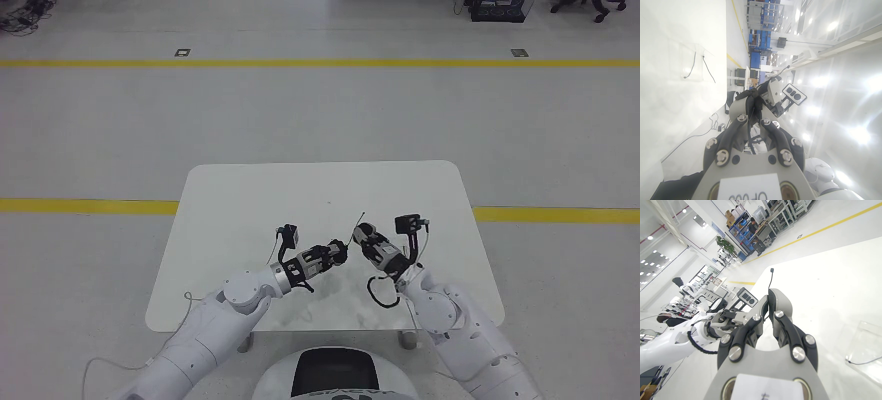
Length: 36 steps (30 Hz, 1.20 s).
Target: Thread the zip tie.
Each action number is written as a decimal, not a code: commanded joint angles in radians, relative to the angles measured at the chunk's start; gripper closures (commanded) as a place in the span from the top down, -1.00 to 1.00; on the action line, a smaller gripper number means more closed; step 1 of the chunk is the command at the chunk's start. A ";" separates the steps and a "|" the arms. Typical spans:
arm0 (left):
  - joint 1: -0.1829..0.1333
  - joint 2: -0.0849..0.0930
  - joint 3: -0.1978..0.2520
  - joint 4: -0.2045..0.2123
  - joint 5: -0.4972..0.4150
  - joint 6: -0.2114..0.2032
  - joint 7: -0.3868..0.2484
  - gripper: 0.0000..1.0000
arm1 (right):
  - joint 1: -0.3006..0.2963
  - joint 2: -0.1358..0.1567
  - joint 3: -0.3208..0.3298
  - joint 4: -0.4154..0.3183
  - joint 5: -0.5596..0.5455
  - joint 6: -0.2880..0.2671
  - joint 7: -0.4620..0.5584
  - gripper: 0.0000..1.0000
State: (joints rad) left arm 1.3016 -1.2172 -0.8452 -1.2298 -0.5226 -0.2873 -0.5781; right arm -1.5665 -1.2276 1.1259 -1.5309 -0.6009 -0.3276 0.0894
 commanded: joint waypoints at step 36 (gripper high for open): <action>0.000 0.000 0.000 0.000 0.000 0.000 0.000 -1.00 | 0.011 0.020 -0.021 -0.009 0.023 0.008 0.009 -1.00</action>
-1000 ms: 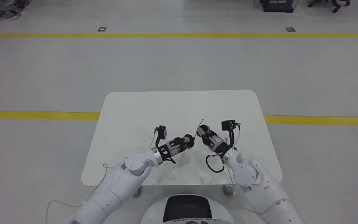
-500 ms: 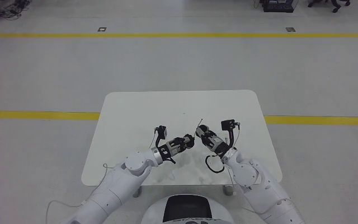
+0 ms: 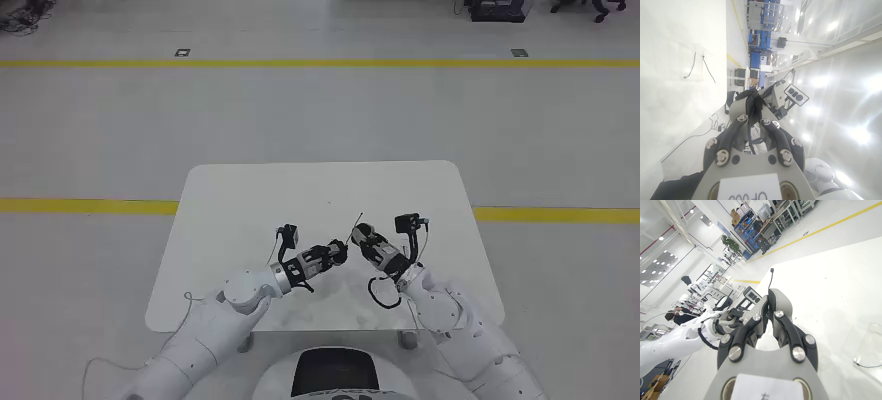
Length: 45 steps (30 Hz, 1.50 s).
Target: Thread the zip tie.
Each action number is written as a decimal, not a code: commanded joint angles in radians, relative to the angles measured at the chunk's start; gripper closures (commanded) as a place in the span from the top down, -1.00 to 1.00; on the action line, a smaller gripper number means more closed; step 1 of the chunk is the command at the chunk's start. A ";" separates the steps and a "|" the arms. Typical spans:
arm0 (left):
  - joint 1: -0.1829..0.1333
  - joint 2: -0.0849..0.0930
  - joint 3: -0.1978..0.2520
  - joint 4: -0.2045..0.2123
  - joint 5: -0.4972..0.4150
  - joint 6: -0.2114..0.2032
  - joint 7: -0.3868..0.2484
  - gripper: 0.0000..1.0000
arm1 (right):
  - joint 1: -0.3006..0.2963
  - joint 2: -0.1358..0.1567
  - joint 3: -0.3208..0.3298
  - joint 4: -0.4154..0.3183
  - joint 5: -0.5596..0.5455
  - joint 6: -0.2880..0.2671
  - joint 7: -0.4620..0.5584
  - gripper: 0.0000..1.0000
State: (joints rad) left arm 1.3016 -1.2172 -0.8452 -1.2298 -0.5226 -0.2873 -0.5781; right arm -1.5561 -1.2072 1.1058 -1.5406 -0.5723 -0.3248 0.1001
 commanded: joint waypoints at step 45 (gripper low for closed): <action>0.007 -0.001 0.003 -0.011 0.004 0.011 0.021 -1.00 | -0.002 -0.004 0.018 0.004 0.063 -0.015 0.047 -1.00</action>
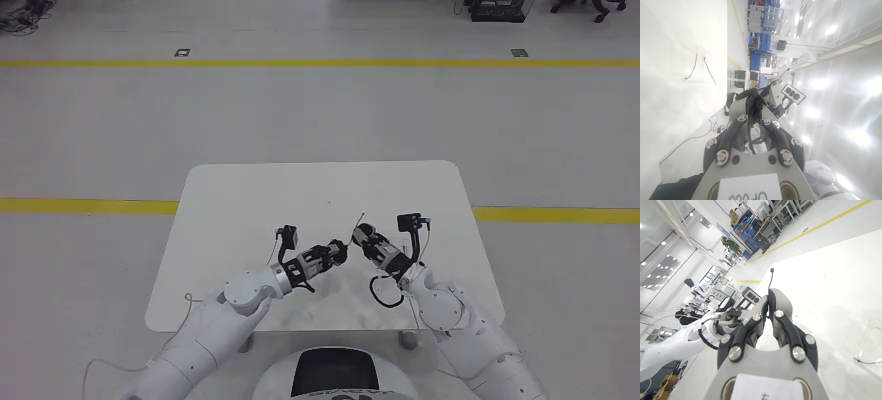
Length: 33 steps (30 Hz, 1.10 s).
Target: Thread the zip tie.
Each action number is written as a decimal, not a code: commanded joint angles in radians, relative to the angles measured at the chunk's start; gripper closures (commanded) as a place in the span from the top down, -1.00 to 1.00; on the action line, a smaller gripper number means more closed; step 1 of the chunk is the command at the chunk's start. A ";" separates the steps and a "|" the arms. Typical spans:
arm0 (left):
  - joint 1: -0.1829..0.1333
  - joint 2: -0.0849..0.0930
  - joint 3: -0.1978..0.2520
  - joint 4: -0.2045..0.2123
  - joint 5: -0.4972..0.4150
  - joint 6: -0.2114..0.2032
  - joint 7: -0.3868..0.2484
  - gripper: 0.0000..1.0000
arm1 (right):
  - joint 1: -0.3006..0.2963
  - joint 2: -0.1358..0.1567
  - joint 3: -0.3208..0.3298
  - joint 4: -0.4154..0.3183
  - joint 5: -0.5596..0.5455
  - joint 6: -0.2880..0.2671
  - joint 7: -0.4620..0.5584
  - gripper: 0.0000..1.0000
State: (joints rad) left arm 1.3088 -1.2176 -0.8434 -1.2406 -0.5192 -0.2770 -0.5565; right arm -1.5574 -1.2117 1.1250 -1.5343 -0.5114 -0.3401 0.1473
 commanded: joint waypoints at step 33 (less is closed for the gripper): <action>0.004 0.001 -0.001 -0.005 0.004 -0.004 0.002 -1.00 | 0.008 0.020 -0.022 0.009 0.000 0.015 -0.036 -1.00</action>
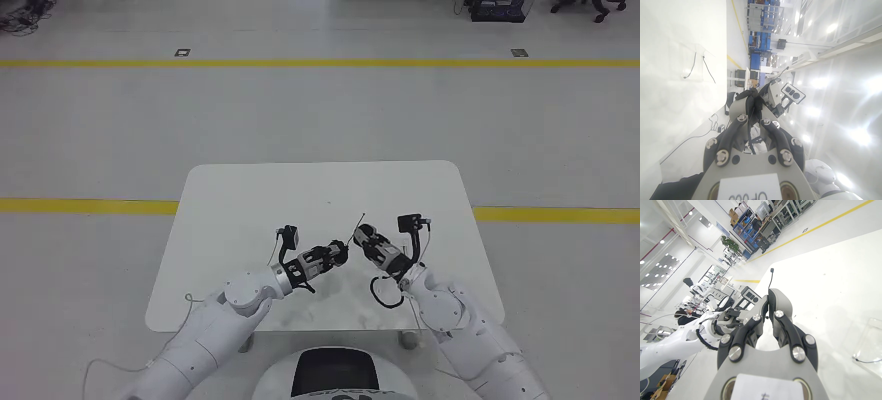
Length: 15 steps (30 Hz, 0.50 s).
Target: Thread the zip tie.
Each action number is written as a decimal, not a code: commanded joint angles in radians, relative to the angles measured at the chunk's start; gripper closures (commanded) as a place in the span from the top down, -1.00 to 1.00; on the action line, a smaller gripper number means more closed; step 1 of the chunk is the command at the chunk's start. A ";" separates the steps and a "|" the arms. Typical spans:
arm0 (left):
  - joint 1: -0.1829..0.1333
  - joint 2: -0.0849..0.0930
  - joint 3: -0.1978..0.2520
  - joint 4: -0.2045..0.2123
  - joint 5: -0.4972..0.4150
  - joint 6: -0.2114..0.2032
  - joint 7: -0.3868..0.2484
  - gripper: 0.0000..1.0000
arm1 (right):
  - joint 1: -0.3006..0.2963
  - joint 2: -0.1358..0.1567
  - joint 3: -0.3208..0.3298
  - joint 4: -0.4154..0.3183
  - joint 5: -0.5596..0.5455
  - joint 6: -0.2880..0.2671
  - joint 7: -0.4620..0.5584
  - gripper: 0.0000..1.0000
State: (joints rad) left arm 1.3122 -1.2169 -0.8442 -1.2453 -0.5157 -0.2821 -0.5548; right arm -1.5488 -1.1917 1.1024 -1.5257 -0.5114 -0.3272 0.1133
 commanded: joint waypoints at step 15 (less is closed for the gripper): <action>0.000 0.001 0.000 -0.003 0.003 0.002 -0.005 -1.00 | 0.001 -0.005 0.001 0.000 -0.008 0.021 -0.002 -1.00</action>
State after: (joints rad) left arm 1.3115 -1.2162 -0.8436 -1.2477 -0.5123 -0.2797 -0.5601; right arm -1.5476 -1.1970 1.1033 -1.5261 -0.5187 -0.3061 0.1111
